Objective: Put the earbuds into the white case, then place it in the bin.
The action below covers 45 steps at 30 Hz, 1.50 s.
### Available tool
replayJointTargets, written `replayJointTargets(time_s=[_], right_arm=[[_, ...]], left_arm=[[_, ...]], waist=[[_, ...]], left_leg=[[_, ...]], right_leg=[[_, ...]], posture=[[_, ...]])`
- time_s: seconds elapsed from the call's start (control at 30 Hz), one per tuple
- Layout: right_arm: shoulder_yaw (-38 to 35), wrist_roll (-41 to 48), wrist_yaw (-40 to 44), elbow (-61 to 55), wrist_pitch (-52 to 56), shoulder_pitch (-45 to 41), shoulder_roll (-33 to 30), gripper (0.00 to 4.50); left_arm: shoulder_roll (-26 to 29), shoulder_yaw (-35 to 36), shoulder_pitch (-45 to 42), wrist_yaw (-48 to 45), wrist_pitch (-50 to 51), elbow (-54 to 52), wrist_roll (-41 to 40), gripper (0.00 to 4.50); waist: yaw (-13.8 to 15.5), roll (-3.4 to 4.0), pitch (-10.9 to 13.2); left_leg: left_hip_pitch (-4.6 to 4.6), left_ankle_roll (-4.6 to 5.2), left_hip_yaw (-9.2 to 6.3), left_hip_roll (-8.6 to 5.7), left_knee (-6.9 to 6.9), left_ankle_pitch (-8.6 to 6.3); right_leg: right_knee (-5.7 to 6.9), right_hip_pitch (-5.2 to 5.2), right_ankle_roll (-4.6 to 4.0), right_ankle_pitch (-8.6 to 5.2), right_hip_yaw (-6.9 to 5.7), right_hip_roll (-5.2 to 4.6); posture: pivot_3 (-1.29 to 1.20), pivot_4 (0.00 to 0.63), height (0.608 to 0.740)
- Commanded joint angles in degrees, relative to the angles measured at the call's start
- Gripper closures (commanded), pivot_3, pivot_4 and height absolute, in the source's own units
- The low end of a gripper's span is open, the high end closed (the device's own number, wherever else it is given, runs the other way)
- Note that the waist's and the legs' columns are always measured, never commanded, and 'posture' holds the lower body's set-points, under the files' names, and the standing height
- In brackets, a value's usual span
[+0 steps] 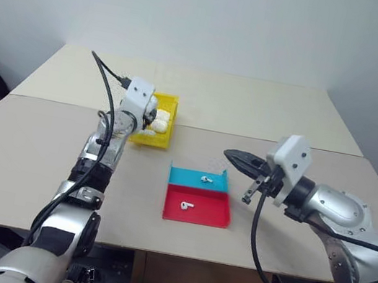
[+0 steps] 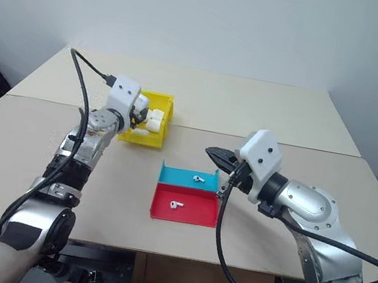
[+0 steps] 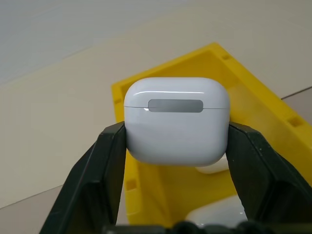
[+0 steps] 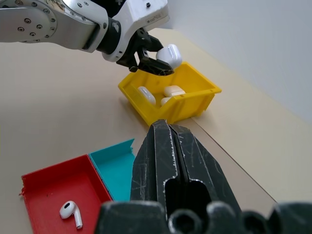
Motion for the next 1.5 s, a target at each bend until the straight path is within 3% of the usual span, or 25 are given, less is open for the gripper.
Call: replayJointTargets(time_s=[0.03,0.1,0.27,0.37,0.57,0.7,0.87,1.0,1.17,1.5], right_arm=[[-1.06,-0.37,-0.28,-1.99,-0.52,-0.12,-0.39,4.50],[-0.97,-0.78,-0.42,-2.08,-0.47,0.27,-0.55,4.50],[-0.92,-1.96,-0.59,-2.52,-1.15,1.58,-1.05,4.50],[-0.98,-3.16,-0.05,-2.37,-1.74,2.34,-1.89,4.50],[-3.60,-5.14,6.29,-1.77,-8.62,7.43,-7.02,4.50],[-7.32,-7.95,11.66,0.54,-18.06,12.00,-11.17,4.50],[-14.85,-3.70,23.20,5.27,-22.03,17.77,-17.53,4.50],[-16.11,-5.36,28.03,11.15,-26.64,19.91,-19.91,4.50],[-16.55,-5.17,31.58,17.51,-29.97,18.41,-21.52,4.50],[-12.89,-6.58,33.39,23.90,-33.58,12.41,-21.16,4.50]], left_arm=[[0.16,0.92,-2.43,2.31,-2.13,1.49,-0.63,0.42],[0.46,1.08,-2.62,2.10,-3.30,2.18,-1.03,0.04],[-1.30,4.91,-1.74,-0.24,-9.23,-3.23,-7.52,0.04],[-2.23,7.21,-0.64,-5.02,-6.17,-8.38,-13.95,0.04],[1.76,6.36,12.55,-16.82,-4.07,-28.38,-21.79,0.04],[7.66,10.04,20.24,-25.63,1.92,-37.21,-31.77,0.04],[19.79,15.97,33.11,-37.68,6.29,-48.61,-41.47,0.04],[27.07,21.80,46.63,-44.93,5.36,-54.76,-44.58,0.04],[30.72,27.37,59.41,-49.45,2.34,-58.03,-43.96,0.04],[31.49,31.29,62.45,-49.37,0.92,-59.51,-46.72,0.04]], waist=[[-0.02,0.00,0.00],[-0.04,0.00,0.00],[0.04,-0.01,0.00],[0.05,-0.01,0.00],[-0.57,0.03,-0.02],[-0.76,0.02,-0.01],[-1.00,0.00,0.00],[-1.55,0.01,-0.01],[-1.58,0.00,0.00],[-1.58,0.00,0.00]], left_leg=[[0.00,0.00,0.00,0.00,0.00,0.00],[0.00,0.00,0.00,0.00,0.00,0.00],[-0.01,0.00,0.00,-0.01,0.00,0.00],[-0.02,0.00,0.00,-0.01,0.00,0.00],[0.12,-0.02,0.05,-0.01,0.00,0.00],[0.20,-0.07,0.05,0.00,0.01,0.03],[0.31,-0.07,0.06,0.02,0.05,0.04],[0.33,-0.06,0.10,0.06,0.04,0.03],[0.49,-0.07,0.16,0.07,0.05,0.03],[0.51,-0.06,0.25,0.08,0.03,0.03]], right_leg=[[0.00,0.00,0.00,0.00,0.00,0.00],[0.01,0.00,0.00,0.00,0.00,0.00],[0.00,0.00,-0.03,0.02,0.00,-0.02],[0.00,0.00,-0.05,0.03,-0.01,-0.03],[0.08,0.05,-0.05,0.03,0.03,-0.04],[0.10,0.10,0.00,0.00,0.05,-0.04],[0.08,0.23,0.30,-0.19,0.05,-0.05],[0.09,0.21,0.25,-0.22,0.06,-0.05],[0.13,0.25,-0.12,-0.42,0.08,-0.08],[0.12,0.22,-0.14,-0.44,0.14,-0.09]], posture=[[0.00,0.150,0.740],[0.00,0.150,0.740],[0.00,0.150,0.740],[0.00,0.150,0.740],[0.00,0.150,0.740],[0.00,0.150,0.740],[0.00,0.150,0.740],[0.00,0.150,0.740],[0.00,0.150,0.740],[0.00,0.150,0.740]])
